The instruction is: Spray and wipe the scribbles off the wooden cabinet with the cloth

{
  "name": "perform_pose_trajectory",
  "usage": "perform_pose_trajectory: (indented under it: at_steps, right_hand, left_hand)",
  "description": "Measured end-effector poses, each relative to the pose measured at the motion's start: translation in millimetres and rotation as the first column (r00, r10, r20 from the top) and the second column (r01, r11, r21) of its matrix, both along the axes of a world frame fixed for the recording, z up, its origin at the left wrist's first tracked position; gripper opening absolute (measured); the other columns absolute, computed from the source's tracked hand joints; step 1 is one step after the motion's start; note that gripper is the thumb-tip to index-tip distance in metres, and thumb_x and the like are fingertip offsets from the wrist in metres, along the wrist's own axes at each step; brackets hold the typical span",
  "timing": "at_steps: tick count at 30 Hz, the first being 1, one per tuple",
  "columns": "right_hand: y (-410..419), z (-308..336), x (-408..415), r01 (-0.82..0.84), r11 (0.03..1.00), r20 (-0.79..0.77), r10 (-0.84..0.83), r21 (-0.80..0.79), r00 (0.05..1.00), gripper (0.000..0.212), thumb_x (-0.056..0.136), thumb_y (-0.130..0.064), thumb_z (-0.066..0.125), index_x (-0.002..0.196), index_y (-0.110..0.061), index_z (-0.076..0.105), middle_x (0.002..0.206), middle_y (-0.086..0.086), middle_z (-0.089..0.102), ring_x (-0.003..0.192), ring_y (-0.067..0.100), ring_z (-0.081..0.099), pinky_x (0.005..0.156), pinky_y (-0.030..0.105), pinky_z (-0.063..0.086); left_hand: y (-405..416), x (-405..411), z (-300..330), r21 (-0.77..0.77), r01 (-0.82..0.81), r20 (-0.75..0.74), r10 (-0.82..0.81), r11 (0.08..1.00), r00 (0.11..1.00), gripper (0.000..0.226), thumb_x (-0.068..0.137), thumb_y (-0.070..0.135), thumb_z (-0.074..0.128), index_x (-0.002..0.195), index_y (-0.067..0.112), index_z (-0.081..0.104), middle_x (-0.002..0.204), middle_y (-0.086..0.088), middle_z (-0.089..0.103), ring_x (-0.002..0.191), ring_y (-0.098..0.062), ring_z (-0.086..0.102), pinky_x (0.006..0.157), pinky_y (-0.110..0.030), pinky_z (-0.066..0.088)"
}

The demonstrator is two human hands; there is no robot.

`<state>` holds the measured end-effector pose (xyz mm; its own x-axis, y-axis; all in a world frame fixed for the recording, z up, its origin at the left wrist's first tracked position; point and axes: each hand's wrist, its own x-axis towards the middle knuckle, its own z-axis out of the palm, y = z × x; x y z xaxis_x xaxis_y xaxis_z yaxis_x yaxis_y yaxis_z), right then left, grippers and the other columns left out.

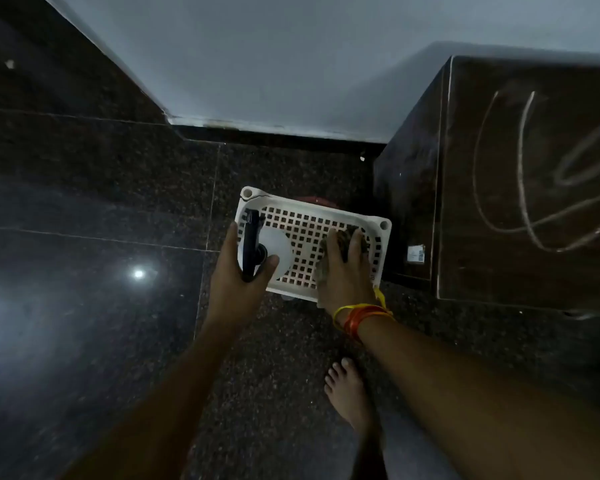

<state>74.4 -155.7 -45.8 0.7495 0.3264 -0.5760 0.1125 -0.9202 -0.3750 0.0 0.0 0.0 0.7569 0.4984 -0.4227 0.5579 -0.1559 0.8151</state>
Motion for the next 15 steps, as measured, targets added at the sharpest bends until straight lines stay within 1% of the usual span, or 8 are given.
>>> perform_pose_trajectory:
  at_steps: [1, 2, 4, 5, 7, 10, 13, 15]
  right_hand:
    - [2, -3, 0, -0.012, 1.000, 0.005, 0.012, -0.028, 1.000, 0.072, 0.096, -0.024, 0.051, 0.154, -0.026, 0.007, 0.159, 0.018, -0.011, 0.143, 0.047, 0.008, 0.116, 0.054, 0.023]
    - [4, -5, 1, -0.005, 0.999, 0.023, 0.006, -0.046, 1.000, 0.073, 0.096, -0.023, 0.052, 0.154, -0.026, 0.008, 0.159, 0.018, -0.012, 0.143, 0.046, 0.010, 0.115, 0.054, 0.024]
    - [5, -11, 0, -0.021, 0.997, 0.049, 0.025, -0.081, 0.998, 0.076, 0.094, -0.023, 0.055, 0.154, -0.023, 0.008, 0.160, 0.018, -0.012, 0.141, 0.047, 0.014, 0.114, 0.055, 0.025]
    - [6, -14, 1, -0.035, 0.994, 0.053, 0.041, -0.102, 0.998, 0.079, 0.093, -0.022, 0.057, 0.154, -0.022, 0.008, 0.159, 0.019, -0.012, 0.141, 0.047, 0.015, 0.115, 0.056, 0.025]
    - [5, -20, 0, -0.068, 0.988, 0.053, 0.077, -0.142, 0.996, 0.083, 0.090, -0.019, 0.062, 0.154, -0.018, 0.010, 0.159, 0.021, -0.011, 0.140, 0.049, 0.014, 0.115, 0.057, 0.021]
    - [5, -25, 2, -0.084, 0.984, 0.068, 0.096, -0.154, 0.993, 0.076, 0.091, -0.014, 0.056, 0.154, -0.018, 0.014, 0.160, 0.020, -0.009, 0.140, 0.048, 0.015, 0.114, 0.057, 0.023]
    - [4, -23, 5, -0.109, 0.980, 0.074, 0.123, -0.167, 0.990, 0.068, 0.095, -0.010, 0.047, 0.154, -0.019, 0.014, 0.161, 0.017, -0.007, 0.136, 0.046, 0.022, 0.112, 0.055, 0.027]
    - [2, -18, 8, -0.119, 0.978, 0.062, 0.131, -0.168, 0.989, 0.065, 0.097, -0.009, 0.042, 0.154, -0.019, 0.013, 0.161, 0.015, -0.008, 0.137, 0.044, 0.023, 0.112, 0.053, 0.029]
  left_hand:
    - [1, 1, -3, -0.005, -0.005, 0.023, 0.005, 1.000, 1.000, 0.068, 0.088, 0.029, 0.069, 0.147, 0.030, 0.035, 0.132, 0.000, 0.061, 0.121, -0.012, 0.059, 0.096, -0.036, 0.054]
    - [1, 3, -4, 0.018, 0.000, 0.019, 0.000, 1.000, 1.000, 0.066, 0.089, 0.026, 0.069, 0.146, 0.029, 0.038, 0.128, 0.001, 0.063, 0.117, -0.007, 0.060, 0.094, -0.030, 0.054]
    - [0, 3, -4, 0.053, 0.008, -0.002, -0.008, 0.999, 1.000, 0.057, 0.089, 0.021, 0.069, 0.141, 0.026, 0.045, 0.114, 0.008, 0.066, 0.106, 0.007, 0.061, 0.083, -0.010, 0.052]
    - [-1, 4, -5, 0.065, 0.015, 0.006, -0.015, 0.998, 1.000, 0.051, 0.090, 0.021, 0.068, 0.136, 0.026, 0.048, 0.108, 0.013, 0.065, 0.100, 0.014, 0.060, 0.077, -0.003, 0.049]
    - [-4, 4, -5, 0.094, 0.040, 0.003, -0.040, 0.995, 0.999, 0.048, 0.090, 0.020, 0.068, 0.130, 0.035, 0.046, 0.102, 0.021, 0.062, 0.094, 0.020, 0.058, 0.072, 0.000, 0.047]
    - [-3, 5, -8, 0.102, 0.053, 0.009, -0.054, 0.993, 0.999, 0.047, 0.091, 0.021, 0.067, 0.130, 0.034, 0.047, 0.102, 0.018, 0.064, 0.096, 0.013, 0.061, 0.075, -0.006, 0.051]
    - [-6, 9, -9, 0.094, 0.053, 0.039, -0.056, 0.994, 0.998, 0.052, 0.093, 0.023, 0.064, 0.141, 0.023, 0.045, 0.107, 0.005, 0.068, 0.102, -0.005, 0.066, 0.082, -0.027, 0.058]
    - [-8, 12, -8, 0.107, 0.058, 0.058, -0.064, 0.993, 0.996, 0.056, 0.093, 0.022, 0.061, 0.145, 0.023, 0.040, 0.111, 0.011, 0.066, 0.105, -0.005, 0.066, 0.083, -0.028, 0.058]
